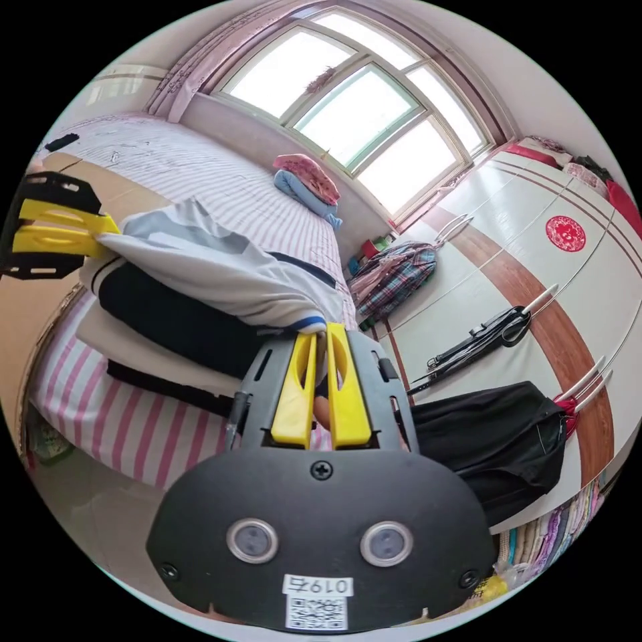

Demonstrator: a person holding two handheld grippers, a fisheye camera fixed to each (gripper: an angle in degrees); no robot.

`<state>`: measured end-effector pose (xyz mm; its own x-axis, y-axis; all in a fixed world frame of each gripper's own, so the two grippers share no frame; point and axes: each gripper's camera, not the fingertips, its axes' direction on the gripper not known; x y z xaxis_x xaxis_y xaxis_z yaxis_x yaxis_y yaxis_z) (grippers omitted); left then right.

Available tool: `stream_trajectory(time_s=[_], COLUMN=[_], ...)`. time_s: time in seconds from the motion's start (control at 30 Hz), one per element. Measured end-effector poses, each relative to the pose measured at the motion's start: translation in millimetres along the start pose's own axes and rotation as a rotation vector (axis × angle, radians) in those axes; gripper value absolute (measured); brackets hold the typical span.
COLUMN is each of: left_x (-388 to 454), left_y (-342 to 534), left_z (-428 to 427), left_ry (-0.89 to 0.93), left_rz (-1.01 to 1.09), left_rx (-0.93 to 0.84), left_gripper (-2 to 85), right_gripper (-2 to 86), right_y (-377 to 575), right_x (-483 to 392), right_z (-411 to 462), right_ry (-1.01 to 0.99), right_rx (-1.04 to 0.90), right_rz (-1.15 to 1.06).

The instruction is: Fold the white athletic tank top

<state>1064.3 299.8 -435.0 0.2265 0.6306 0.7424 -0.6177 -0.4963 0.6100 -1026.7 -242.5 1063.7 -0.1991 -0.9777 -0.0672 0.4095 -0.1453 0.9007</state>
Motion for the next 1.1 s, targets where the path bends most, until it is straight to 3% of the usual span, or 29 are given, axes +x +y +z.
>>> stream_trajectory(time_s=[0.13, 0.5, 0.67, 0.83, 1.0, 1.1], left_x=[0.3, 8.8, -32.2, -59.4, -67.4, -72.3], left_y=[1.5, 30.5, 56.8, 87.4, 132.3, 180.4], left_z=[-6.8, -4.2, 7.9, 9.9, -2.2, -22.3], left_ry=[0.049, -0.093, 0.082, 0.157, 0.116, 0.181], left_rz=[0.055, 0.215, 0.153, 0.140, 0.162, 0.120], left_rx=[0.003, -0.020, -0.006, 0.042, 0.061, 0.094], left_gripper=[0.8, 0.6, 1.3, 2.5, 4.5, 4.0], right_gripper=[2.0, 0.2, 7.7, 14.3, 8.3, 4.4], right_y=[6.7, -4.4, -23.1, -29.6, -39.2, -56.1], right_x=[-16.6, -72.4, -89.3, -61.0, -30.0, -9.8], right_z=[5.8, 16.6, 24.7, 31.7, 23.1, -0.1], right_ry=[0.100, 0.448, 0.586, 0.467, 0.377, 0.259], right_rx=[-0.135, -0.121, -0.136, -0.252, -0.231, -0.138], right_rz=[-0.158, -0.469, -0.578, -0.480, -0.232, 0.015])
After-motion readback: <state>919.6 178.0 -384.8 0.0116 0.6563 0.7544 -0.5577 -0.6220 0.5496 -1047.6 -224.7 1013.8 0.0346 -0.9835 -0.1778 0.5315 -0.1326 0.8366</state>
